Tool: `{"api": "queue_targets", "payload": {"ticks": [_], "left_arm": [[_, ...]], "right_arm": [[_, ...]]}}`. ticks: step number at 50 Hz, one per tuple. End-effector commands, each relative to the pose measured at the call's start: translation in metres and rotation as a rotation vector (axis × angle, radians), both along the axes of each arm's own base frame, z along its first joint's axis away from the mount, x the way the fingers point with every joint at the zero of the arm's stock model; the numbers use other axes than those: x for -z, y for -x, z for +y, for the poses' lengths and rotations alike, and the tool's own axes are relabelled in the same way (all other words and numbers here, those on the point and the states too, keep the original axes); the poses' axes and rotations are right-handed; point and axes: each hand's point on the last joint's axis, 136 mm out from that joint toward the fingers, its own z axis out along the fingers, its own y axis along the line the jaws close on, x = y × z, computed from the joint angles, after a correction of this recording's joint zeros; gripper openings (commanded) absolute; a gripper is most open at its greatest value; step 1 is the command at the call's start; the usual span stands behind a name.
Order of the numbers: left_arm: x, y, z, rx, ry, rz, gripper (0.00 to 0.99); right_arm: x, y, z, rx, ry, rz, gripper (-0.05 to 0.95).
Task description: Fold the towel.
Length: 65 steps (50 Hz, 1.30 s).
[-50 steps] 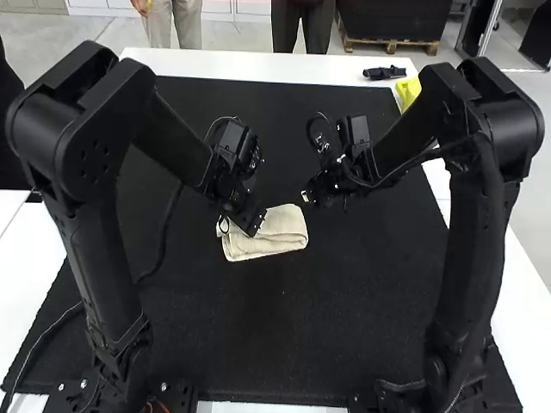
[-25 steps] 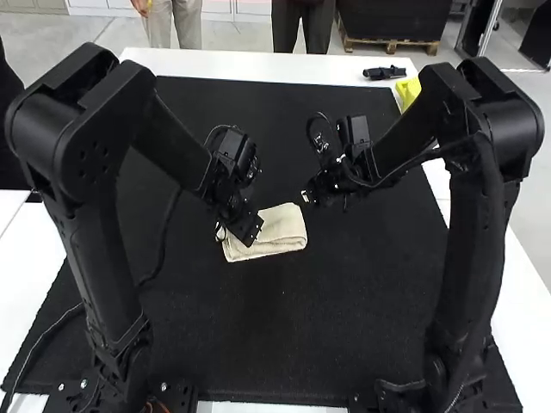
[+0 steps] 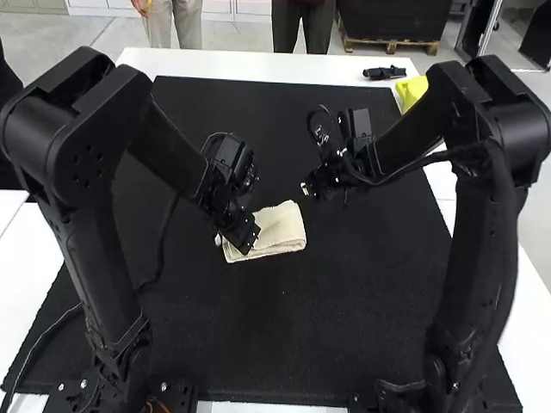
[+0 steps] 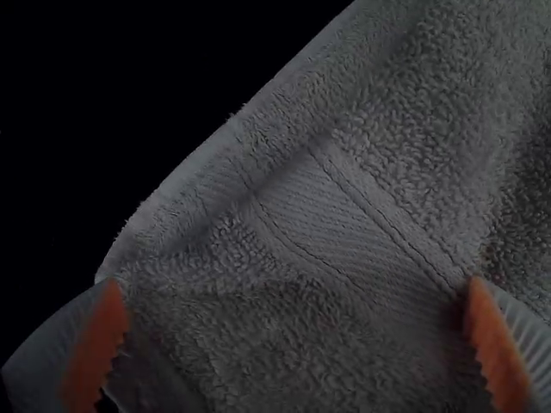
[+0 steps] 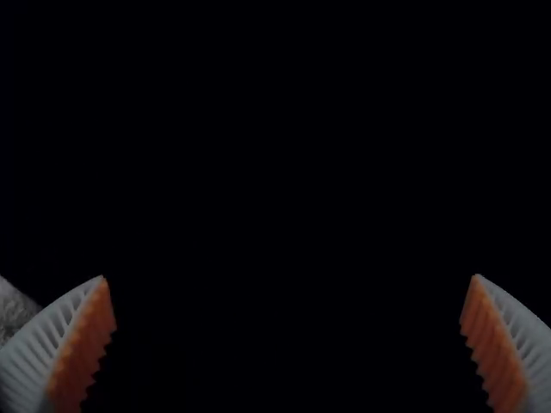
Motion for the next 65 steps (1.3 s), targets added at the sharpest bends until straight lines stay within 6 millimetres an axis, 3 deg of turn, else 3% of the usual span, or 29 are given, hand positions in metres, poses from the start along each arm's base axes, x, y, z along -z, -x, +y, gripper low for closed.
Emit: {"api": "queue_targets", "payload": {"ticks": [1,12,21,28,40,46,54,58,65], "left_arm": [[0.002,0.008,-0.007,0.030,-0.002,0.003,0.913],[0.010,0.020,-0.023,0.084,-0.007,0.014,0.915],[0.020,0.027,-0.019,0.085,-0.021,0.034,0.915],[0.012,0.020,-0.015,0.045,0.004,0.018,0.915],[-0.068,-0.043,0.017,-0.121,0.116,-0.180,0.934],[-0.096,-0.058,0.034,-0.174,0.147,-0.248,0.941],[-0.120,-0.075,0.051,-0.238,0.206,-0.326,0.943],[-0.135,-0.087,0.067,-0.310,0.262,-0.394,0.943],[-0.151,-0.101,0.117,-0.440,0.303,-0.501,0.946]], "right_arm": [[-0.037,-0.002,0.008,-0.010,-0.029,-0.071,0.92],[-0.050,-0.002,0.003,-0.003,-0.039,-0.097,0.92],[-0.056,-0.002,0.004,0.001,-0.052,-0.106,0.92],[-0.062,-0.005,0.004,0.007,-0.064,-0.119,0.92],[-0.093,-0.025,-0.008,0.097,-0.149,-0.178,0.92],[-0.100,-0.029,-0.012,0.118,-0.173,-0.202,0.92],[-0.123,-0.041,-0.024,0.198,-0.302,-0.240,0.92],[-0.143,-0.050,-0.045,0.292,-0.433,-0.259,0.92],[-0.165,-0.058,-0.099,0.453,-0.510,-0.351,0.92]]}}
